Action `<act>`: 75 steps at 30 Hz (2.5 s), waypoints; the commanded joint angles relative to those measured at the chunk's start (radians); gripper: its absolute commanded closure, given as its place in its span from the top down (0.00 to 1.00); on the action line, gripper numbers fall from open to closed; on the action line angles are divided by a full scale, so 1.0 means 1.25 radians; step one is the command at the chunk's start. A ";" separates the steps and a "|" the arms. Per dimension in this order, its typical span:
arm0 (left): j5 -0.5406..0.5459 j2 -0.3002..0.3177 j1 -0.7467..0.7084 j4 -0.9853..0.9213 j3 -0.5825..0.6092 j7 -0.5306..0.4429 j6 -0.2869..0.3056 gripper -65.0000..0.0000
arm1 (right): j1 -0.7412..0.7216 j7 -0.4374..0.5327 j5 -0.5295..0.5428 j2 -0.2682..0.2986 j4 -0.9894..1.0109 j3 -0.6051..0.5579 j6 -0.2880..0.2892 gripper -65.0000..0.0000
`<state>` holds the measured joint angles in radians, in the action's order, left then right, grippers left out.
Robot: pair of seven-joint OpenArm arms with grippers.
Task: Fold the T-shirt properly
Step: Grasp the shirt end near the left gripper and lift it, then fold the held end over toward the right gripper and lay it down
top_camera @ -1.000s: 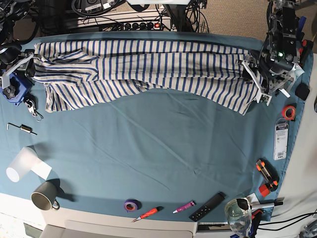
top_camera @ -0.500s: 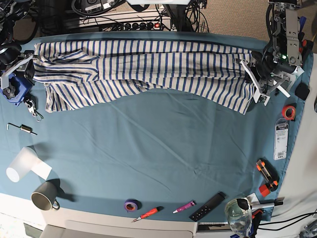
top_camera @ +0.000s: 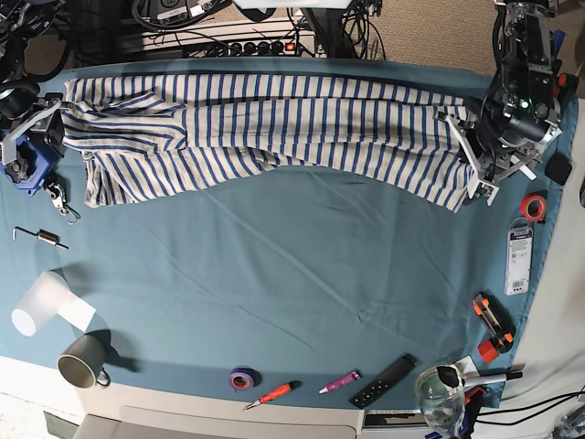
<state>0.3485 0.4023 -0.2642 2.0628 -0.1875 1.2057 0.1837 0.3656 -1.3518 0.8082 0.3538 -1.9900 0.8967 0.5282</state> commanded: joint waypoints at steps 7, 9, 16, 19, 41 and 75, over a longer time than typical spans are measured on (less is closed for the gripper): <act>0.095 0.005 -0.088 0.171 -0.005 -0.038 0.048 0.00 | -0.002 0.036 -0.019 0.016 -0.009 0.007 0.002 0.36; 0.157 -0.006 -0.115 0.217 -0.005 -0.058 0.100 0.00 | -0.002 0.037 -0.019 0.016 -0.009 0.007 0.002 0.36; 0.239 -0.095 -0.136 0.235 0.029 -0.125 0.168 0.00 | -0.002 0.038 -0.019 0.016 -0.009 0.007 0.002 0.36; 0.237 -0.119 -0.134 0.235 0.096 -0.127 0.169 0.00 | -0.002 0.038 -0.019 0.016 -0.009 0.007 0.002 0.36; -0.125 -0.262 -0.055 0.179 0.560 -0.267 0.101 0.00 | -0.002 0.034 -0.016 0.016 -0.009 0.006 -0.001 0.36; -0.066 -0.311 0.005 0.055 0.567 -0.304 0.120 0.43 | -0.002 0.035 -0.016 0.016 -0.009 0.006 -0.001 0.36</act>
<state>0.2501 0.0250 -0.2626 2.1071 0.5179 0.8558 0.3298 0.3653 -1.3277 0.7788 0.3538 -1.9896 0.8963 0.5247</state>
